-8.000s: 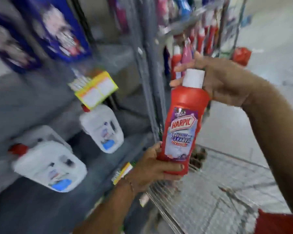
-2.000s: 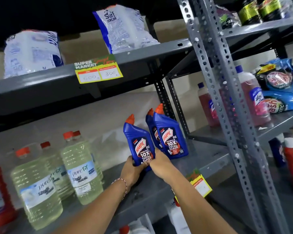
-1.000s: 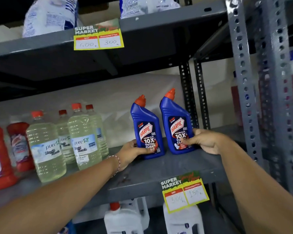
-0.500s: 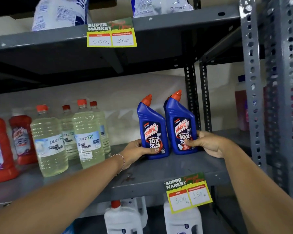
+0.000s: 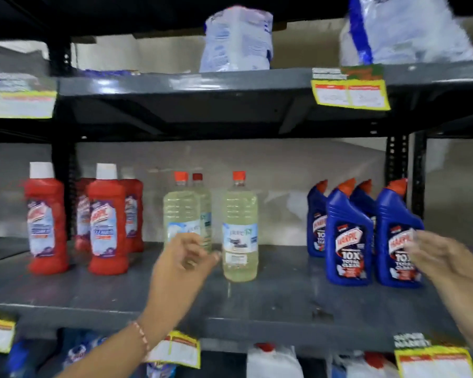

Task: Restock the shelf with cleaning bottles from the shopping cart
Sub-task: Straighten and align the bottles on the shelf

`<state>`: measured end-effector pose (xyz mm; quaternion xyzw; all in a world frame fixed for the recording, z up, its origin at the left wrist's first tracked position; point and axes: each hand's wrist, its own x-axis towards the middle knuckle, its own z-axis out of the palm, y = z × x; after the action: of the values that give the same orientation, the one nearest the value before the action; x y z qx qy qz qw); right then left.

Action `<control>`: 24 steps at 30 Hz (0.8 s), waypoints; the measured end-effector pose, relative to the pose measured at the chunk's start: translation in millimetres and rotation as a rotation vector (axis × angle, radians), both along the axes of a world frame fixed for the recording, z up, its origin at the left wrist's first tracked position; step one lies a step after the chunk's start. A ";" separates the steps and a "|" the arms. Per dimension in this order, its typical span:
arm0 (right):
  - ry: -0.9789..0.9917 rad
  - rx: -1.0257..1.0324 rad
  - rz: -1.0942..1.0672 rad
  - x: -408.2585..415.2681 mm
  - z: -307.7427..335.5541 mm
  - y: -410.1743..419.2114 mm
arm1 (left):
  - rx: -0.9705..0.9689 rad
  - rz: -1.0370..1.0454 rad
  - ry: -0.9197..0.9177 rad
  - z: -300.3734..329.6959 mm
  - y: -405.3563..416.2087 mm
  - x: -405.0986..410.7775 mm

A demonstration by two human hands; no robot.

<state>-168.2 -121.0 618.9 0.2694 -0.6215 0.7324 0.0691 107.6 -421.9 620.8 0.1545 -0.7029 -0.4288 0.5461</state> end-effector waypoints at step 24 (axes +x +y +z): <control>-0.066 0.459 0.128 88.9 -37.5 -285.8 | 0.226 -0.772 -0.398 0.5 -150.5 -7.8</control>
<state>-79.4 -406.7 581.4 0.2925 -0.7552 0.5834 -0.0608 99.8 -572.4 621.2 0.0189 -0.7492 -0.6371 0.1800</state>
